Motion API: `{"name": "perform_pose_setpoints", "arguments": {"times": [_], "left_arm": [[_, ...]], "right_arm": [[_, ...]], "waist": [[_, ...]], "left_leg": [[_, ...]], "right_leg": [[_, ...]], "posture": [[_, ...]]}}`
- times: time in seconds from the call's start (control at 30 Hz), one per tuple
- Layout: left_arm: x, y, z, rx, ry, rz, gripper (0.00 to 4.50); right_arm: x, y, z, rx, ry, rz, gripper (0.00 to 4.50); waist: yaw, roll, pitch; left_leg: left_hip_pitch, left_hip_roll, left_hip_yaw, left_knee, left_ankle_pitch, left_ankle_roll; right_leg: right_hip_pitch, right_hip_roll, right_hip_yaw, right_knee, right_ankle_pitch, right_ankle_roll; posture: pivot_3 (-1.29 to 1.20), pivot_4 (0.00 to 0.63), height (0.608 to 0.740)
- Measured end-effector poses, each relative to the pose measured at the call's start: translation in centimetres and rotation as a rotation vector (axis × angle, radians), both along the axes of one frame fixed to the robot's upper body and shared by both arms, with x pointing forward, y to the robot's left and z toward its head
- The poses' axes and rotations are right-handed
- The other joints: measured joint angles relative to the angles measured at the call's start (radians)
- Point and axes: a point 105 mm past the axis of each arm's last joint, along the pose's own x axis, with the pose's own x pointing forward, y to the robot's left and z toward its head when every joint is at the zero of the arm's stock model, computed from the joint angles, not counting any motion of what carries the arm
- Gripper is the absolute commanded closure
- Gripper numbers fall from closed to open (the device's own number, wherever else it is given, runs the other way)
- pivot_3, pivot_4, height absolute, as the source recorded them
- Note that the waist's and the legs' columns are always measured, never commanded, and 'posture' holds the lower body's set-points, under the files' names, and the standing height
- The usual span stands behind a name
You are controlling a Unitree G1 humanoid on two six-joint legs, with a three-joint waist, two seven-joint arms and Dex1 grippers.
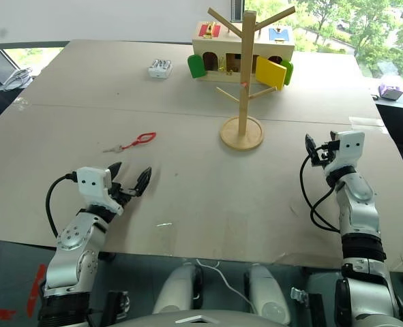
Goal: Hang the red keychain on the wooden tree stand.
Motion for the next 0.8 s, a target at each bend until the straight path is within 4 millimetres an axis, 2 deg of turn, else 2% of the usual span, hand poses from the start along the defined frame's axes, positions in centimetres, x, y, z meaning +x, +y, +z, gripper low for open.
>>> {"name": "perform_pose_setpoints", "arguments": {"times": [0.8], "left_arm": [[0.64,-0.13,0.4,0.003,-0.011,-0.019,0.07]], "right_arm": [[-0.06,0.16,-0.11,0.004,-0.001,0.023,0.69]], "waist": [[0.0,0.0,0.0]], "left_leg": [[0.0,0.0,0.0,0.0,0.0,0.0]], "right_leg": [[0.0,0.0,0.0,0.0,0.0,0.0]], "posture": [[0.0,0.15,0.735]]}}
